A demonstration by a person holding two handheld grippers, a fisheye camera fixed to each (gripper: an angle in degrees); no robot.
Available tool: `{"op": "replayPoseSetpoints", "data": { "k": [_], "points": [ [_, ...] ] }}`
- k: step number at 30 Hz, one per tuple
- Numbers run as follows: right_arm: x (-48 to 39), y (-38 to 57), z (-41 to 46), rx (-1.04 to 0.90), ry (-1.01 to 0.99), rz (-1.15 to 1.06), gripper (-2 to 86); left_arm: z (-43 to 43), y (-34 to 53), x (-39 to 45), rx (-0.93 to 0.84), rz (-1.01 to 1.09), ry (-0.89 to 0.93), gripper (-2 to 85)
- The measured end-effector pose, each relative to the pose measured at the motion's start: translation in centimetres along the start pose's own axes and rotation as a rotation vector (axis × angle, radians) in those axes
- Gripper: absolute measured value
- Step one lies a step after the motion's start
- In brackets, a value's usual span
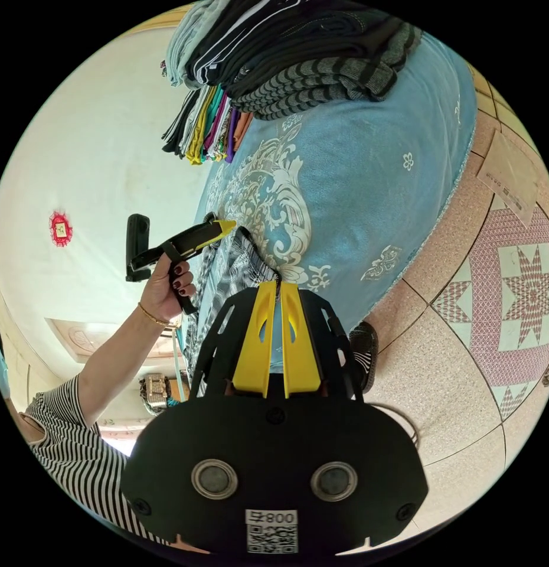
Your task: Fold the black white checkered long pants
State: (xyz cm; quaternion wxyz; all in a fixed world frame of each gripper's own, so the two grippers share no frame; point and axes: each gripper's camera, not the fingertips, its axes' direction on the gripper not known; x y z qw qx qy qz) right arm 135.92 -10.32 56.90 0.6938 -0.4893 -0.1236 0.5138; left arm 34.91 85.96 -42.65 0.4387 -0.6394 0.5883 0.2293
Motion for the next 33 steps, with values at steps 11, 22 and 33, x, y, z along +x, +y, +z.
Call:
{"op": "replayPoseSetpoints", "data": {
  "k": [11,22,33],
  "points": [
    [-5.0,2.6,-0.6,0.048,0.013,-0.074,0.1,-4.4,6.6,2.3,0.003,0.083,0.009,0.1],
    [-14.5,4.3,5.8,-0.137,0.281,-0.347,0.0,-13.5,8.9,4.2,0.047,0.093,-0.070,0.1],
    [-21.6,6.4,9.3,-0.187,0.409,-0.459,0.0,-29.3,16.6,3.5,0.166,-0.020,-0.013,0.2]
  ]
}}
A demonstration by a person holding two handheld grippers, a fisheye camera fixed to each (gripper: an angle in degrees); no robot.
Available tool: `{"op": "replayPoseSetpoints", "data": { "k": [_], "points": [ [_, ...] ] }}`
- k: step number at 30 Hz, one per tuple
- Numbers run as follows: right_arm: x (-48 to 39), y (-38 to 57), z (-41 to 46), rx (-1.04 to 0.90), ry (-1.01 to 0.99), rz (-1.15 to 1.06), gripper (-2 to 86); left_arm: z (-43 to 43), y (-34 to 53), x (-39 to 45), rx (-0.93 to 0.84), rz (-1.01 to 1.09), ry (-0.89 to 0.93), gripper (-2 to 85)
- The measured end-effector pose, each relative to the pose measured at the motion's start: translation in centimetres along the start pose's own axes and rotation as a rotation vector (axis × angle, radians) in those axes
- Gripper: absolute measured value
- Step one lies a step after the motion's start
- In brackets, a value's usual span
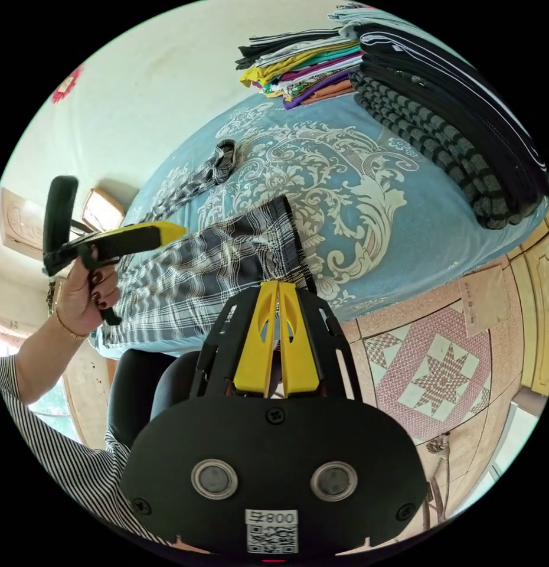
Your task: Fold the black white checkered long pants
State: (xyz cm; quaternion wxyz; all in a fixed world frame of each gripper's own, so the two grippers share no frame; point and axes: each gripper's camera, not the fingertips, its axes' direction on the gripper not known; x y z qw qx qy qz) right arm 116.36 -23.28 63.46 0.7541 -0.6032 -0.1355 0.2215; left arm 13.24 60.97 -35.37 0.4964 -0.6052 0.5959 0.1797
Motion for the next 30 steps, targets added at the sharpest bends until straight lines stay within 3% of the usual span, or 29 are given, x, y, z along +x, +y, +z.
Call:
{"op": "replayPoseSetpoints", "data": {
  "k": [4,11,15,19,21,25,30],
  "points": [
    [-3.6,-1.1,-1.0,-0.014,0.051,-0.014,0.1,-8.2,7.0,-1.7,0.071,-0.106,-0.098,0.2],
    [-14.6,-2.7,-2.4,-0.017,0.014,-0.216,0.1,-23.4,27.2,-9.0,0.172,-0.689,-0.348,0.2],
    [-22.1,-3.6,0.3,-0.130,0.036,-0.358,0.1,-27.6,32.5,-11.3,0.144,-0.851,-0.410,0.2],
    [-30.0,-3.9,5.5,-0.328,0.211,-0.520,0.1,-28.0,32.4,-12.7,0.026,-0.861,-0.404,0.3],
    [-32.2,-3.6,8.1,-0.428,0.342,-0.561,0.1,-29.2,32.0,-12.4,0.050,-0.847,-0.429,0.2],
    [-34.9,-3.4,9.2,-0.400,0.472,-0.589,0.1,-30.8,31.3,-11.9,0.054,-0.806,-0.461,0.2],
    [-35.4,-4.4,8.8,-0.380,0.432,-0.526,0.2,-32.7,29.8,-11.6,0.034,-0.762,-0.500,0.2]
  ]
}}
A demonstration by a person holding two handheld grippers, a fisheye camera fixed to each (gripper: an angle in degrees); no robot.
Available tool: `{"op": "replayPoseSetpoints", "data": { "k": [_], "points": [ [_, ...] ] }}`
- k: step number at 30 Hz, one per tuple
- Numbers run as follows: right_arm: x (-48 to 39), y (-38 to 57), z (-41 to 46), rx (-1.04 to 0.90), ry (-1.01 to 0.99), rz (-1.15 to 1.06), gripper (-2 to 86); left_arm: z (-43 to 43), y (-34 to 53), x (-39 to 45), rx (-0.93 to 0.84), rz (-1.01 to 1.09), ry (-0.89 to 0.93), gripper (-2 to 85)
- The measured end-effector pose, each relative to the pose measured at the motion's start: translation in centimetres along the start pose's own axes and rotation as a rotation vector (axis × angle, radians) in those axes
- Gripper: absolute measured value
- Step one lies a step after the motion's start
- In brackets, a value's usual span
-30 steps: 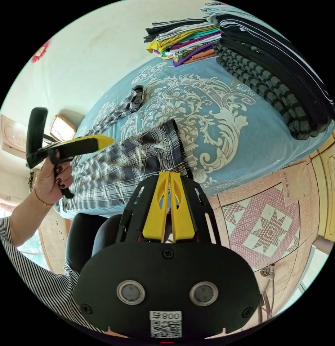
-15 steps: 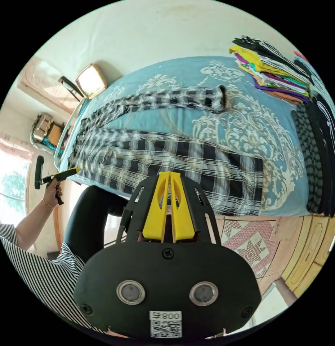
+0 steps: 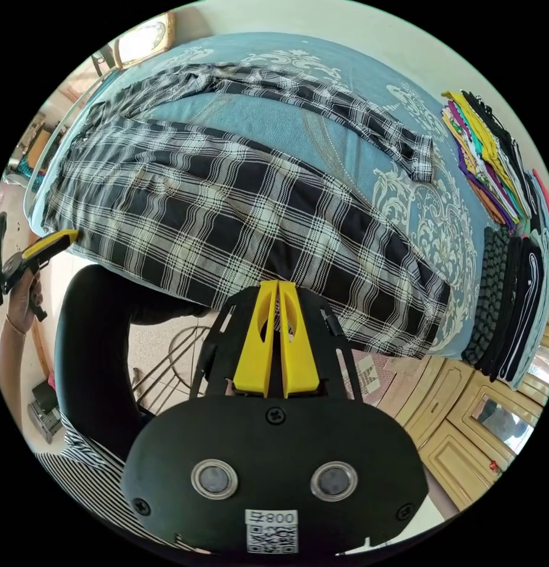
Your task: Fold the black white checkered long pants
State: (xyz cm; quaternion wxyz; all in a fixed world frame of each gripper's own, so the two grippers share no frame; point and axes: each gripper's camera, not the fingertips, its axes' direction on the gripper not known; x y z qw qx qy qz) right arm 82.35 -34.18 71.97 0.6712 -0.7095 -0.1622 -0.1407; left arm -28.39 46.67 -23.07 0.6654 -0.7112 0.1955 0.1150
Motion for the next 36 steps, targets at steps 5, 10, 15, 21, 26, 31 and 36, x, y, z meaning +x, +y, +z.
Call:
{"op": "replayPoseSetpoints", "data": {
  "k": [5,10,15,21,26,31,36],
  "points": [
    [-1.9,-1.0,-0.2,-0.024,0.156,-0.078,0.2,-1.3,-0.7,-0.3,0.024,0.042,0.015,0.2],
    [0.7,-1.1,-1.0,-0.023,0.040,-0.062,0.2,-2.6,-0.8,-2.0,0.034,0.029,0.211,0.3],
    [8.4,0.7,-3.1,0.153,-0.310,0.084,0.9,-6.0,-2.3,0.2,0.212,0.078,0.347,0.9],
    [18.8,0.2,-3.6,0.438,-0.546,0.327,4.7,-5.5,-13.3,11.2,0.245,0.366,0.422,1.6],
    [24.0,-1.1,-2.2,0.567,-0.489,0.421,6.8,-2.4,-22.6,20.9,0.237,0.569,0.459,2.8],
    [27.4,-0.2,-0.9,0.680,-0.454,0.482,7.9,2.3,-29.4,28.6,0.180,0.733,0.403,3.7],
    [29.6,-0.6,0.8,0.697,-0.437,0.469,8.1,7.2,-34.3,34.8,0.168,0.849,0.330,3.2]
  ]
}}
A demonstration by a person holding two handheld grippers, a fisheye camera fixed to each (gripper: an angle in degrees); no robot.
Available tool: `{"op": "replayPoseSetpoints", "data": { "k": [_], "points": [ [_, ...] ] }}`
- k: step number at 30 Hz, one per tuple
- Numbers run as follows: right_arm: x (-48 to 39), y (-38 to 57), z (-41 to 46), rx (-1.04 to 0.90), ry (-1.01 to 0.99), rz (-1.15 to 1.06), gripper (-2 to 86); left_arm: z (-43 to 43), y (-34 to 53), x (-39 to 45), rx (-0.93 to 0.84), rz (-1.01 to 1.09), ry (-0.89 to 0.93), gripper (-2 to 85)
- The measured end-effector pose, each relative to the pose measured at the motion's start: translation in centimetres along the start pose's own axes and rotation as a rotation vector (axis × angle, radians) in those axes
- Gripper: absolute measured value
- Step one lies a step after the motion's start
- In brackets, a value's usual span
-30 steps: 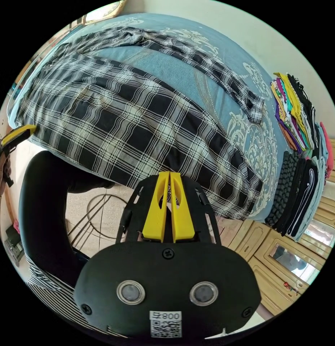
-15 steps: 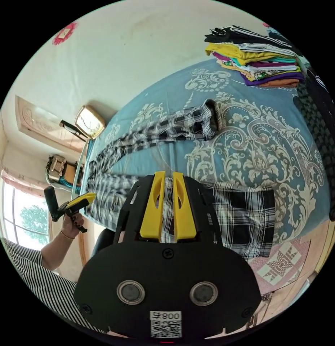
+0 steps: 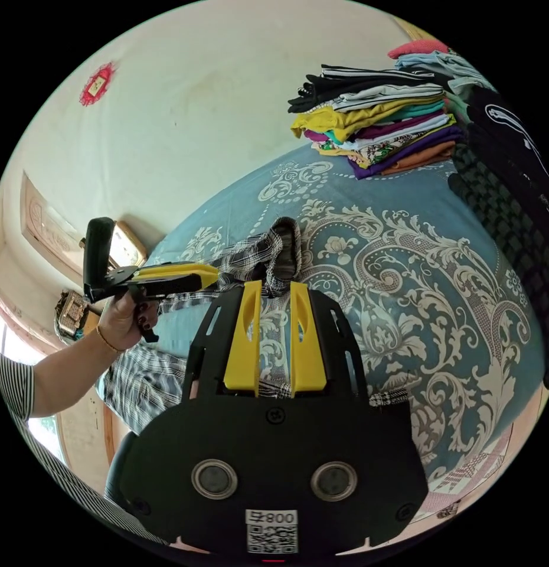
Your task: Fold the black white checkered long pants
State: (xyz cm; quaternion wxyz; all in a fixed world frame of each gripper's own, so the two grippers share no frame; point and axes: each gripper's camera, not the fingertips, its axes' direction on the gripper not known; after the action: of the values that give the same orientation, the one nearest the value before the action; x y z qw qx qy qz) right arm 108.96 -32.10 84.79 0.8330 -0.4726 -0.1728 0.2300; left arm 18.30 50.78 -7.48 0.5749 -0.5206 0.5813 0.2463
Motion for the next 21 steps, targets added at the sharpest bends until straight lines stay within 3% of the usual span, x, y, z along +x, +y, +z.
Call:
{"op": "replayPoseSetpoints", "data": {
  "k": [4,15,21],
  "points": [
    [1.7,-1.0,0.5,-0.015,-0.003,-0.008,8.0,5.5,-2.3,-0.4,-0.113,0.039,-0.078,1.6],
    [7.3,-3.9,0.6,-0.063,-0.104,0.060,7.9,7.0,-5.4,-2.9,0.116,-0.018,-0.073,0.3],
    [10.8,-5.1,0.7,-0.089,-0.252,0.107,9.8,10.4,-6.1,-3.8,0.077,0.005,-0.027,0.3]
  ]
}}
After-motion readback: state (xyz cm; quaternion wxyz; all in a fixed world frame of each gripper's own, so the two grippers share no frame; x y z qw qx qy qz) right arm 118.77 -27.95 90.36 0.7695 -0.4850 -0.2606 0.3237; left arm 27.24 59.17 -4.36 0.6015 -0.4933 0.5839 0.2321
